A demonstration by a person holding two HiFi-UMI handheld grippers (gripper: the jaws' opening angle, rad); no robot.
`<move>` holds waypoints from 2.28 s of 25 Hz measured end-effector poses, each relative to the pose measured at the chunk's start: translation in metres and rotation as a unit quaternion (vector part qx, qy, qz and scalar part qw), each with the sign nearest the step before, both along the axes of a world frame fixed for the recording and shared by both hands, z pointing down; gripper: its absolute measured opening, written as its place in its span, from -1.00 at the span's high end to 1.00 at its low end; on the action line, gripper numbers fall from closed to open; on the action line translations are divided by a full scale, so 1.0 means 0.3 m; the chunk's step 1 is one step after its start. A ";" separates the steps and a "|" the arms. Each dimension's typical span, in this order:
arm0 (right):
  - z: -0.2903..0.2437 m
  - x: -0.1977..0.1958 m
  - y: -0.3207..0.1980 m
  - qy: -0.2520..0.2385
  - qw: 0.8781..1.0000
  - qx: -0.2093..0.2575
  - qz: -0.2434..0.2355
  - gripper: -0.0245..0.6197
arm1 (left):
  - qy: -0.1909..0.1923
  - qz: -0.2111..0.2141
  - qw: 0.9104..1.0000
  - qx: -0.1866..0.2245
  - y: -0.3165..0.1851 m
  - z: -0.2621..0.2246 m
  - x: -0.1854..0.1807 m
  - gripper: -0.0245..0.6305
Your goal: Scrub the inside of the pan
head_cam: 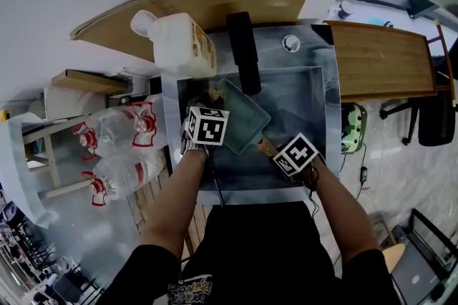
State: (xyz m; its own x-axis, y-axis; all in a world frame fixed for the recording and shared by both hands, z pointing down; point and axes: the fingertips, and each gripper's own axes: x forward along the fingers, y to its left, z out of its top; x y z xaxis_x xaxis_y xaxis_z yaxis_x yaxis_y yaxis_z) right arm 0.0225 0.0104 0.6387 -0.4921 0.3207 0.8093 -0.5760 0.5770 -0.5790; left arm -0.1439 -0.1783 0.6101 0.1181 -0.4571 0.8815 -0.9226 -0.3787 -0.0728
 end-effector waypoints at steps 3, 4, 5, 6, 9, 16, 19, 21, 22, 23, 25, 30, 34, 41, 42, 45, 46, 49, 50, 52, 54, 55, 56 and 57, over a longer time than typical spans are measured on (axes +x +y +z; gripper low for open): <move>-0.002 0.000 0.000 -0.001 1.000 0.001 0.001 0.52 | -0.002 -0.011 1.000 -0.005 0.025 0.009 -0.013 0.48; -0.002 0.000 0.000 -0.001 1.000 0.001 0.001 0.52 | -0.002 -0.014 1.000 -0.006 0.033 0.011 -0.015 0.48; -0.001 0.001 0.001 -0.001 1.000 0.001 0.001 0.52 | -0.002 -0.018 1.000 -0.008 0.040 0.014 -0.017 0.48; 0.000 0.001 0.001 0.000 1.000 0.001 0.001 0.52 | -0.003 -0.021 1.000 -0.009 0.048 0.017 -0.018 0.48; 0.002 0.001 0.000 0.000 1.000 0.001 0.000 0.52 | -0.005 -0.027 1.000 -0.013 0.070 0.026 -0.021 0.48; 0.003 0.002 -0.001 0.005 1.000 0.000 0.000 0.52 | -0.008 -0.030 0.999 -0.011 0.107 0.019 -0.021 0.48; 0.002 0.002 -0.002 0.004 1.000 0.002 -0.001 0.52 | -0.005 -0.027 1.000 -0.007 0.114 0.002 -0.015 0.48; 0.003 0.002 -0.002 0.003 1.000 0.002 0.000 0.52 | -0.005 -0.024 1.000 -0.003 0.118 -0.012 -0.013 0.48; 0.003 0.002 -0.001 0.003 1.000 0.001 0.000 0.52 | -0.005 -0.022 1.000 -0.001 0.121 -0.019 -0.012 0.48; 0.003 0.002 -0.001 0.003 1.000 0.001 0.000 0.52 | -0.007 -0.021 1.000 0.001 0.124 -0.025 -0.012 0.48; 0.001 0.002 -0.001 0.004 1.000 0.002 0.000 0.52 | -0.012 -0.014 1.000 0.004 0.130 -0.037 -0.009 0.48; -0.006 0.002 -0.006 0.002 1.000 0.004 0.004 0.52 | -0.052 0.031 0.998 0.009 0.153 -0.039 0.008 0.48; -0.011 -0.002 -0.007 0.000 1.000 0.004 0.007 0.52 | -0.097 0.082 0.992 0.014 0.181 -0.031 0.024 0.48; -0.017 -0.002 -0.017 -0.007 1.000 0.008 0.011 0.52 | -0.054 0.094 0.994 -0.006 0.243 -0.016 0.089 0.48; -0.018 -0.003 -0.017 -0.008 1.000 0.009 0.012 0.52 | -0.041 0.091 0.995 -0.011 0.253 -0.016 0.100 0.48; -0.024 -0.004 -0.019 -0.010 1.000 0.010 0.015 0.52 | -0.008 0.083 0.996 -0.025 0.283 -0.012 0.136 0.48; -0.025 -0.004 -0.019 -0.010 1.000 0.011 0.017 0.52 | -0.002 0.083 0.996 -0.028 0.292 -0.011 0.146 0.48; -0.027 -0.003 -0.019 -0.012 1.000 0.011 0.021 0.52 | 0.009 0.086 0.996 -0.034 0.316 -0.004 0.176 0.48; -0.027 -0.002 -0.020 -0.012 1.000 0.012 0.022 0.52 | 0.013 0.086 0.996 -0.035 0.323 -0.003 0.185 0.48; -0.027 -0.002 -0.021 -0.013 1.000 0.014 0.023 0.52 | 0.026 0.084 0.995 -0.039 0.334 -0.001 0.203 0.48; -0.025 -0.001 -0.022 -0.013 0.999 0.016 0.025 0.52 | 0.040 0.079 0.995 -0.044 0.347 0.002 0.221 0.48; -0.025 -0.001 -0.022 -0.013 0.999 0.017 0.026 0.52 | 0.047 0.077 0.995 -0.046 0.354 0.004 0.230 0.48; -0.025 -0.001 -0.023 -0.012 0.999 0.018 0.026 0.52 | 0.053 0.076 0.995 -0.048 0.361 0.005 0.239 0.48; -0.026 -0.001 -0.022 -0.012 0.999 0.019 0.026 0.52 | 0.057 0.077 0.994 -0.049 0.369 0.005 0.247 0.48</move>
State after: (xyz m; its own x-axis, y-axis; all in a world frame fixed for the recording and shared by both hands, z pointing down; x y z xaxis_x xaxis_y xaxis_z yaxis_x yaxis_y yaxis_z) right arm 0.0221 0.0036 0.6308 -0.5266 0.2627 0.8085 -0.5927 0.5682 -0.5707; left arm -0.0696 -0.0678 0.6116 0.2826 -0.3374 0.8979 -0.8530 -0.5166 0.0744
